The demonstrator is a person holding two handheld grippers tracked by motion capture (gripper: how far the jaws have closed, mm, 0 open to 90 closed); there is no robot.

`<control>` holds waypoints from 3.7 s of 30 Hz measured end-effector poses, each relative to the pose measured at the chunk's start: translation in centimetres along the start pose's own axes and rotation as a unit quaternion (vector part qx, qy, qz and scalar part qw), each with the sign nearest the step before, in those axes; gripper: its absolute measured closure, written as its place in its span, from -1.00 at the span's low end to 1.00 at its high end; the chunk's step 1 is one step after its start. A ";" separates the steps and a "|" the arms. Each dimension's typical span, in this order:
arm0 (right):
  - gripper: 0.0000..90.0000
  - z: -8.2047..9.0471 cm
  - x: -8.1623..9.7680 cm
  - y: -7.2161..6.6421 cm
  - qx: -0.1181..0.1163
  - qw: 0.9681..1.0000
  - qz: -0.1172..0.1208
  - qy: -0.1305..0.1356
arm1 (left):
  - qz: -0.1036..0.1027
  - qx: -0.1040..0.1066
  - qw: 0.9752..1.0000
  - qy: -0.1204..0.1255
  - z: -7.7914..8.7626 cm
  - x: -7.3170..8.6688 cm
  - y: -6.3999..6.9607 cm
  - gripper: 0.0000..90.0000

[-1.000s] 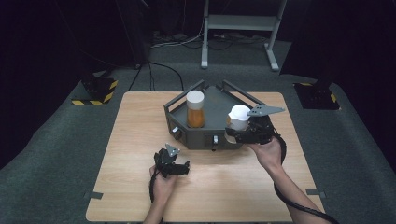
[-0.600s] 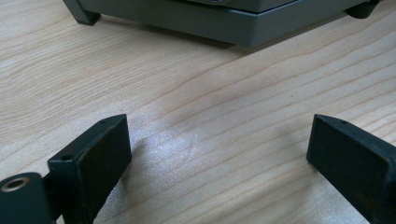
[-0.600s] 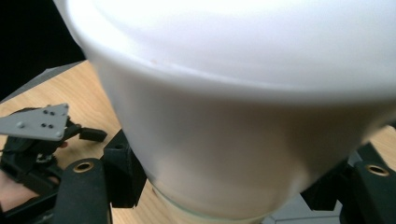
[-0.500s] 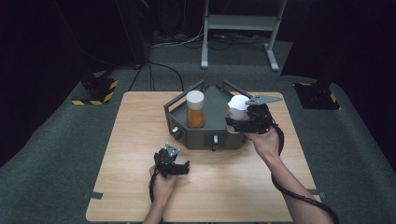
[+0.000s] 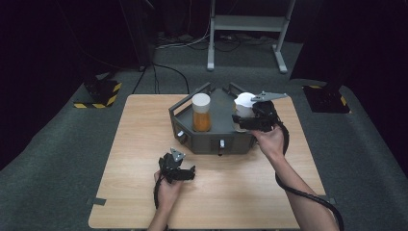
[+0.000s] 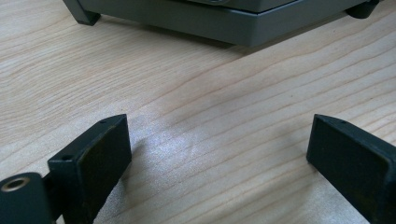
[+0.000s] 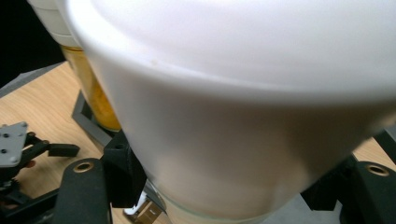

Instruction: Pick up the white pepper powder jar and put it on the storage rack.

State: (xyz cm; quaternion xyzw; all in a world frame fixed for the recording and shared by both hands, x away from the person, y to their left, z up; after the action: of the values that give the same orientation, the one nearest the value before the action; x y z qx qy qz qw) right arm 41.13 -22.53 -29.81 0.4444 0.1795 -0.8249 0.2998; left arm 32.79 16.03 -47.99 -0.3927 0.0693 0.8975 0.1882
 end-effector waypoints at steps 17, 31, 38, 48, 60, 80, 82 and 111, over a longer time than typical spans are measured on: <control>-0.33 -2.1 0.2 0.6 0.024 0.999 -0.015 -0.015 | 0.001 0.000 1.000 0.000 0.0 0.0 0.0 -0.85; -0.33 -3.5 0.1 0.7 0.035 0.999 -0.016 -0.011 | 0.000 0.000 1.000 0.001 0.0 0.0 0.0 -0.85; -0.33 -4.1 0.0 0.4 0.037 0.999 -0.008 -0.015 | 0.000 0.000 1.000 0.001 0.0 0.0 0.0 -0.85; -0.33 -4.4 0.0 0.2 0.039 0.999 -0.008 -0.018 | 0.000 0.000 1.000 0.001 0.0 0.0 0.0 -0.85; -0.33 -4.7 0.2 0.4 0.040 0.999 -0.010 -0.018 | 0.000 0.000 1.000 0.001 0.0 0.0 0.0 -0.85; -0.34 -4.6 0.5 0.4 0.038 0.999 -0.010 -0.014 | -0.001 0.001 1.000 0.001 0.0 0.0 0.0 -0.84; -0.34 -4.6 0.5 0.3 0.040 0.999 -0.011 -0.014 | -0.001 0.001 1.000 0.001 0.0 0.0 0.0 -0.84; -0.86 -3.1 1.6 1.0 0.019 1.000 0.006 -0.008 | -0.001 0.001 1.000 0.001 0.0 0.0 0.0 -0.84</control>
State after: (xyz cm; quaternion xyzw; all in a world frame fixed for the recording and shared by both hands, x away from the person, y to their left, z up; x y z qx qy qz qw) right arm 43.01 -22.08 -32.86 0.4442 0.1586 -0.8301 0.2974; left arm 32.76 16.03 -48.02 -0.3935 0.0700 0.8970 0.1890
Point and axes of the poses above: each handheld gripper's, and its own axes: z roughly backward along the jaws, x roughly out of its underside, y roughly to its right, the point moved 4 cm from there along -z, roughly forward along the jaws, and after that the axes turned 1 degree about -x, right-handed, at the moved point
